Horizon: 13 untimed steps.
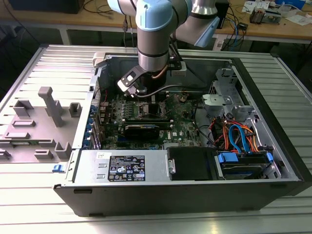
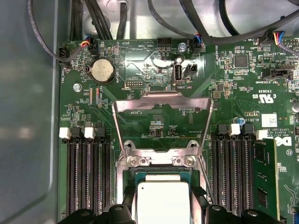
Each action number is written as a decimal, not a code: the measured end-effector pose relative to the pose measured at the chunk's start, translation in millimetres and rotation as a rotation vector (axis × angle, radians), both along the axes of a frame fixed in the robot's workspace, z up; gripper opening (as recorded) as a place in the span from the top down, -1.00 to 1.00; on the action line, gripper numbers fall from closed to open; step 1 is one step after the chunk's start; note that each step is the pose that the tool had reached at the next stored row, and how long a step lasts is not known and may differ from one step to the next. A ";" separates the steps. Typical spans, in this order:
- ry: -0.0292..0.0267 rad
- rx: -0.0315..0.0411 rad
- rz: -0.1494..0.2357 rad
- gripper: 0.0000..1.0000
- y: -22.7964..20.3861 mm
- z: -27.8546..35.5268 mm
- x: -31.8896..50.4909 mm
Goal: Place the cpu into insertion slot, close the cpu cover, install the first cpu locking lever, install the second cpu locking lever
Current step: 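Place the cpu into insertion slot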
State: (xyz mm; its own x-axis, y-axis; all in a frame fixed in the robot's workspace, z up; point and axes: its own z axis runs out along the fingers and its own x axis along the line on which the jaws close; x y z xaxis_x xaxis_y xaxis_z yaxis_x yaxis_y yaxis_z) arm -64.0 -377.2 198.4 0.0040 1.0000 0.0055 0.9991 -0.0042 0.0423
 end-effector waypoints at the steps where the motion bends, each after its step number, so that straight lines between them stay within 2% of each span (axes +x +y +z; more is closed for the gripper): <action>1: 0.0000 0.0000 0.000 -0.08 0.0 -0.1 0.0; 13: -0.0001 0.0003 0.000 -0.08 0.0 -0.9 0.0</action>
State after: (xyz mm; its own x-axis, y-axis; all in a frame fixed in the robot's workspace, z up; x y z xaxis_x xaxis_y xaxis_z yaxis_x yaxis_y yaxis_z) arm -64.0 -377.2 197.5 0.0039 1.0000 0.0058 0.9991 -0.0042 0.0424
